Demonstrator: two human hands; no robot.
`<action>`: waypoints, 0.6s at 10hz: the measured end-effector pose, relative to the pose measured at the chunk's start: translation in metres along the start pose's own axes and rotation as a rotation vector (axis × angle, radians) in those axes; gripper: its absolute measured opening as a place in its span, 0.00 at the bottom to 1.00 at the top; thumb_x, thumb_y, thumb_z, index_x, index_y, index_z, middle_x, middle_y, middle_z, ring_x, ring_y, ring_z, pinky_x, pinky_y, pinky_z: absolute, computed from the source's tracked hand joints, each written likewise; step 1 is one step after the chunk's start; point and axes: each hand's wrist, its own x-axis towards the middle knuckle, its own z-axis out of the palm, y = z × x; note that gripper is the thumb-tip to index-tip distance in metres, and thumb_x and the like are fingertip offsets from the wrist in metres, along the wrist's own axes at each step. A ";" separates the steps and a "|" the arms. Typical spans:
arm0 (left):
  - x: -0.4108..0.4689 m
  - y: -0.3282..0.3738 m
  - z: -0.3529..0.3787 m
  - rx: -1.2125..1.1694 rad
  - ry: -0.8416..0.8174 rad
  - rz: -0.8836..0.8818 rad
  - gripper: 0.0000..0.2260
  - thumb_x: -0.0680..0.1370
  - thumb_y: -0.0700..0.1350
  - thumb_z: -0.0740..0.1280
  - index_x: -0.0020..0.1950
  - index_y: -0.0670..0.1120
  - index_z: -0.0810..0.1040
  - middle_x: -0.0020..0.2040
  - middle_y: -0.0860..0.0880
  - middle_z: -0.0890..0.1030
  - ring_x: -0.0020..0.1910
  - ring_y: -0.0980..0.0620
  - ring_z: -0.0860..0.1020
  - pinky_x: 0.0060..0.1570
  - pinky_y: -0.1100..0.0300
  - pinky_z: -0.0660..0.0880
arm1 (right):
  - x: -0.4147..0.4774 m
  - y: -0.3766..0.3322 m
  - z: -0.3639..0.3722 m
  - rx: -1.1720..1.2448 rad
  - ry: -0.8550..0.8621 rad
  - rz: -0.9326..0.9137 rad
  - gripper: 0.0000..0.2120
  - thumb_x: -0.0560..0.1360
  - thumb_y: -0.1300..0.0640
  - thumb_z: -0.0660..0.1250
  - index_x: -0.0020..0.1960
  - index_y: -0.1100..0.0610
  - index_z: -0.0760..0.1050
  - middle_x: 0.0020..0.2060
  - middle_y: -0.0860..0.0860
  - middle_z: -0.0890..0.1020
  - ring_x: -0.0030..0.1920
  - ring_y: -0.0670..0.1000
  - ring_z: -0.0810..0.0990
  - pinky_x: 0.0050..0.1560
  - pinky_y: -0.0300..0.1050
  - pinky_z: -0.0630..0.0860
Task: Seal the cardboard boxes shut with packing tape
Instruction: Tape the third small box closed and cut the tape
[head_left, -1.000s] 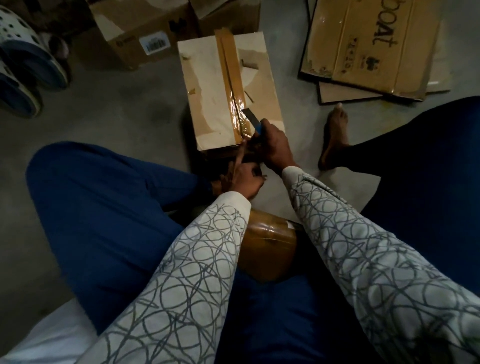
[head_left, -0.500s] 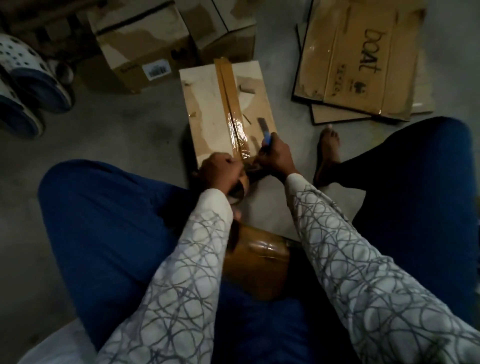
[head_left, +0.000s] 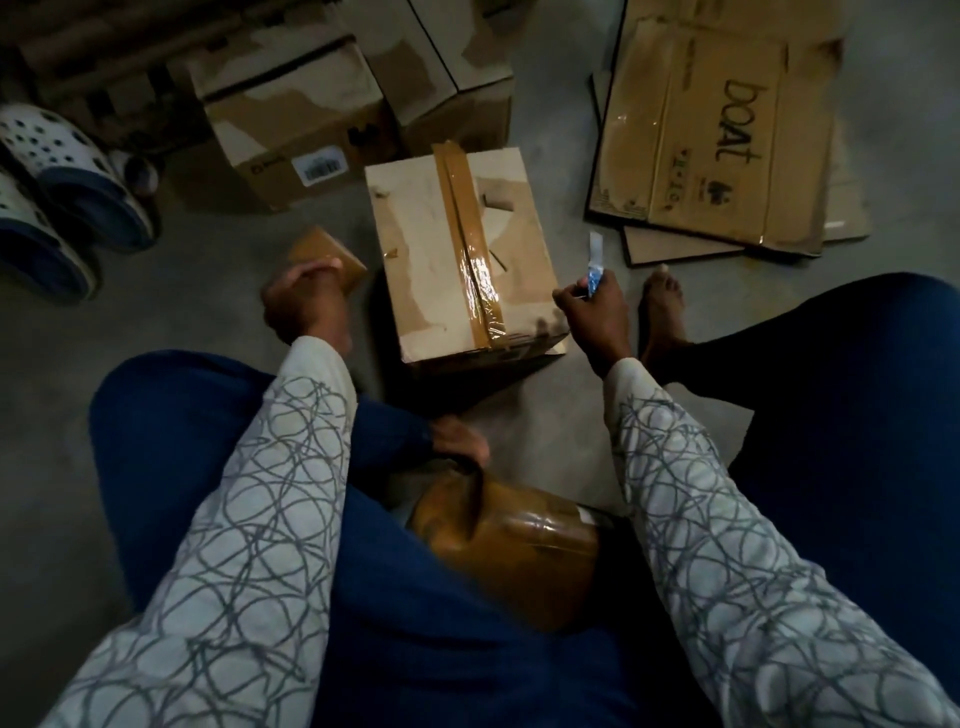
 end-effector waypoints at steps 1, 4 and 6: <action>0.003 -0.008 0.014 -0.240 0.062 -0.275 0.04 0.76 0.39 0.68 0.43 0.43 0.82 0.31 0.46 0.83 0.27 0.47 0.80 0.24 0.60 0.73 | 0.007 -0.002 0.001 -0.013 -0.044 0.007 0.15 0.76 0.57 0.72 0.59 0.58 0.72 0.52 0.51 0.78 0.45 0.46 0.78 0.37 0.34 0.75; 0.059 -0.074 0.082 -0.147 -0.070 -0.373 0.12 0.76 0.44 0.64 0.55 0.58 0.70 0.71 0.38 0.72 0.68 0.37 0.74 0.67 0.43 0.72 | 0.023 -0.006 0.014 0.127 -0.353 0.183 0.26 0.75 0.54 0.74 0.67 0.56 0.65 0.60 0.54 0.78 0.57 0.55 0.81 0.53 0.52 0.82; -0.003 -0.035 0.085 -0.099 -0.136 -0.131 0.08 0.79 0.38 0.59 0.57 0.41 0.72 0.57 0.39 0.79 0.51 0.43 0.81 0.54 0.44 0.81 | 0.011 -0.015 0.012 0.301 -0.285 0.181 0.24 0.74 0.59 0.73 0.64 0.49 0.65 0.59 0.52 0.78 0.57 0.53 0.81 0.51 0.52 0.83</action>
